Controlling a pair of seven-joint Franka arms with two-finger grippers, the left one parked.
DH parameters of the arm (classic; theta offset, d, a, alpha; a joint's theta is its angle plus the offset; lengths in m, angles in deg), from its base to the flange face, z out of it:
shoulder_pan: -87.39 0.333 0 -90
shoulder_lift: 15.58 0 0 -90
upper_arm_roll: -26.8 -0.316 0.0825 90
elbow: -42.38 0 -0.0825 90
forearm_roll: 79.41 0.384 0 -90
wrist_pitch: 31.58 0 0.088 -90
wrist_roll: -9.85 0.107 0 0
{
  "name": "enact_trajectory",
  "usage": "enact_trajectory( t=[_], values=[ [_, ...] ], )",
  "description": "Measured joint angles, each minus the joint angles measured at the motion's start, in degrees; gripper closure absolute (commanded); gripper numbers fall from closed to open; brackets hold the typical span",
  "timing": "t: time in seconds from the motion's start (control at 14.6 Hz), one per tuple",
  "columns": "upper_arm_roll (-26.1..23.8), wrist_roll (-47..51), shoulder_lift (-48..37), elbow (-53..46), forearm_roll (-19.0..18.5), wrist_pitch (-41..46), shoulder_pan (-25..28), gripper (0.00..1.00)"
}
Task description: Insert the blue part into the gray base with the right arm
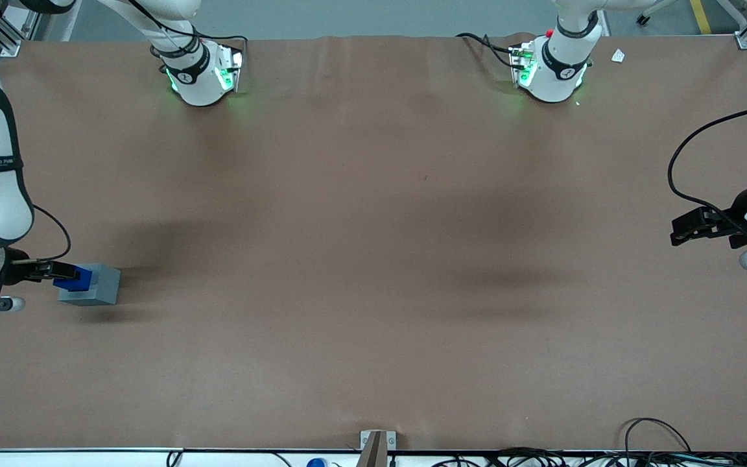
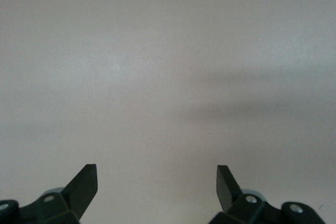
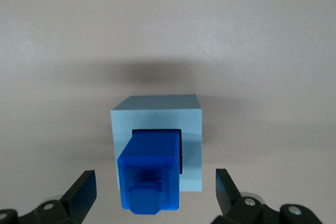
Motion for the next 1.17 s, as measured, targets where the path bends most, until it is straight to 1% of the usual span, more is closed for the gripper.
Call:
enact_trajectory(
  t=[0.07, 0.21, 0.34, 0.48, 0.62, 0.82, 1.17],
  values=[
    [-0.11, 1.53, -0.92, -0.91, 0.0, 1.71, 0.09, 0.0],
    [-0.54, 7.56, -4.03, -3.07, 0.0, 7.7, 1.27, 0.0],
    [-0.78, 14.65, -8.17, -4.43, 0.01, 13.54, 4.54, 0.0],
    [-0.91, 19.11, -12.75, -4.83, -0.02, 17.42, 8.25, 0.0],
    [-0.95, 20.5, -16.9, -4.83, -0.03, 20.28, 10.24, 0.0],
    [-0.96, 20.56, -22.38, -4.8, -0.03, 24.61, 11.4, 0.0],
    [-1.05, 20.57, -29.15, -3.75, -0.03, 30.16, 13.96, 0.0]
  ],
)
